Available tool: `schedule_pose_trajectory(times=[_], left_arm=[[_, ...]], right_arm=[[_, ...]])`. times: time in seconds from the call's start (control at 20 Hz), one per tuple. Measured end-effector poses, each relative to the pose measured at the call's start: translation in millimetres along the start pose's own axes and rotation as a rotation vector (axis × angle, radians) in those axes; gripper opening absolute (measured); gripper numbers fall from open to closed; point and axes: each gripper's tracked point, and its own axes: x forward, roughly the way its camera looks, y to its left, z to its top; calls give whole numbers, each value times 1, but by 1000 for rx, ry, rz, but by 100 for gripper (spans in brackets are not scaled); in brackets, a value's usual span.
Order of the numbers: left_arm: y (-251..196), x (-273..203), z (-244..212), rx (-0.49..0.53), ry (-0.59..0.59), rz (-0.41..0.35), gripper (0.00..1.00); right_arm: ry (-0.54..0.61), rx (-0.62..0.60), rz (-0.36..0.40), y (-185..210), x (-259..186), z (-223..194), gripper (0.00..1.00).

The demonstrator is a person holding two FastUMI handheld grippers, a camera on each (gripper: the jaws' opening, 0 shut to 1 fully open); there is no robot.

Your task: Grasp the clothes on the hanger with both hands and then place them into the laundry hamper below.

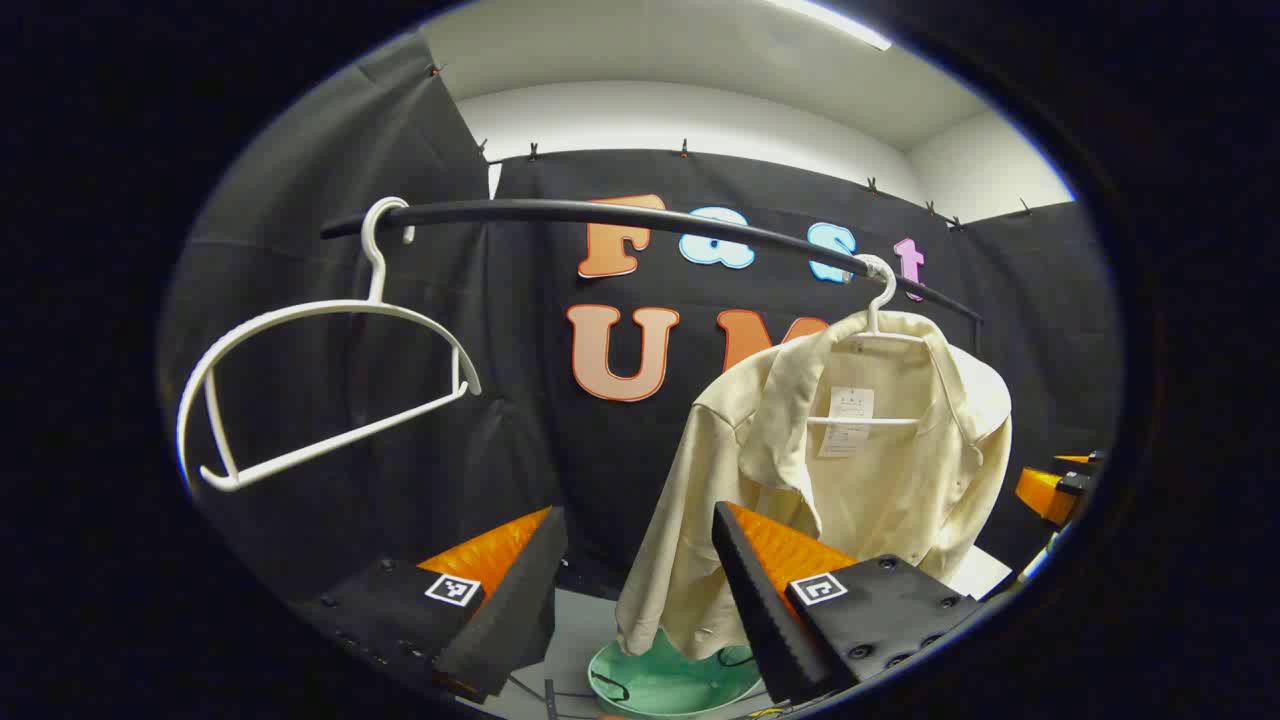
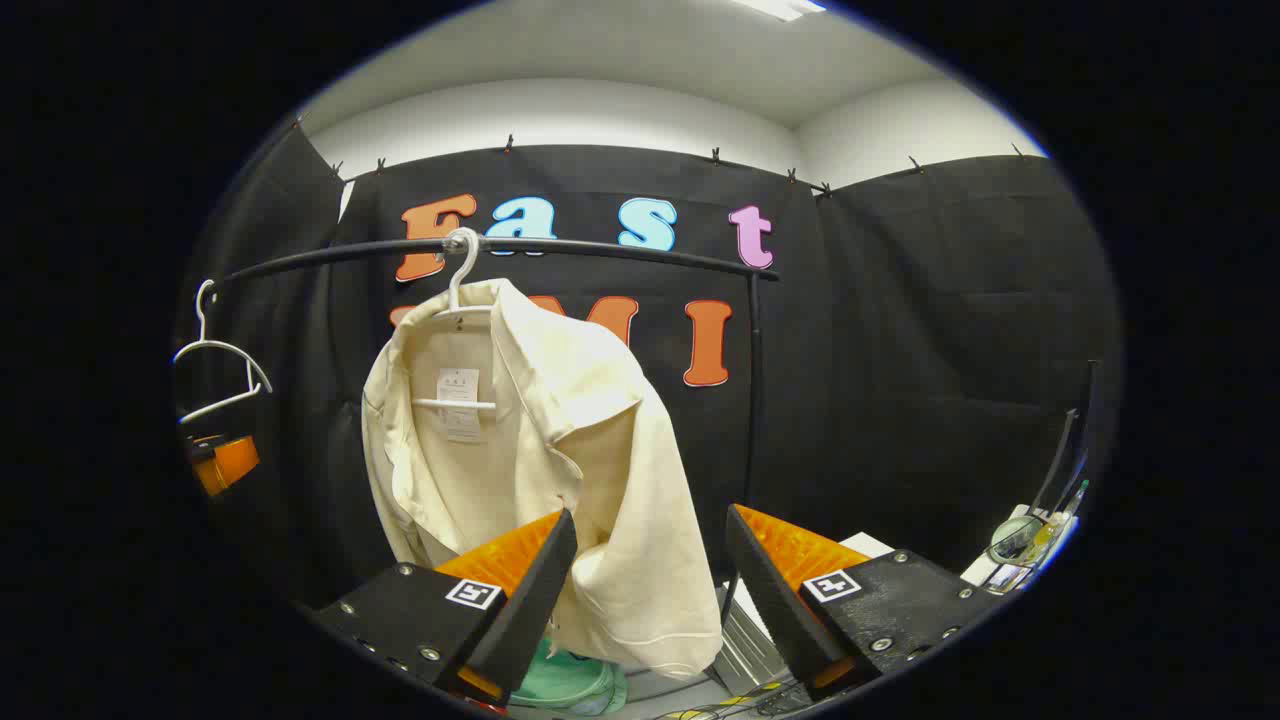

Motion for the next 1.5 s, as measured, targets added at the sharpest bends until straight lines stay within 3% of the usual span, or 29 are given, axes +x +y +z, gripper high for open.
schedule_pose_trajectory(times=[0.1, 0.4, 0.6, 1.3, 1.5], left_arm=[[8, 9, 5, 2, -20, -13, 96], [27, 19, 11, -10, -37, -10, 96], [46, 20, 14, -6, -49, 32, 96], [53, 10, -6, -17, -7, 29, 96], [62, 5, -10, -6, 0, 50, 96]], right_arm=[[17, 57, -40, 1, 1, -5, 94], [0, -3, -58, 13, 1, -8, 94], [2, -42, -42, 26, 6, -6, 94], [97, -69, 24, 74, 38, -47, 95], [104, -63, 46, 95, 51, -48, 91]])
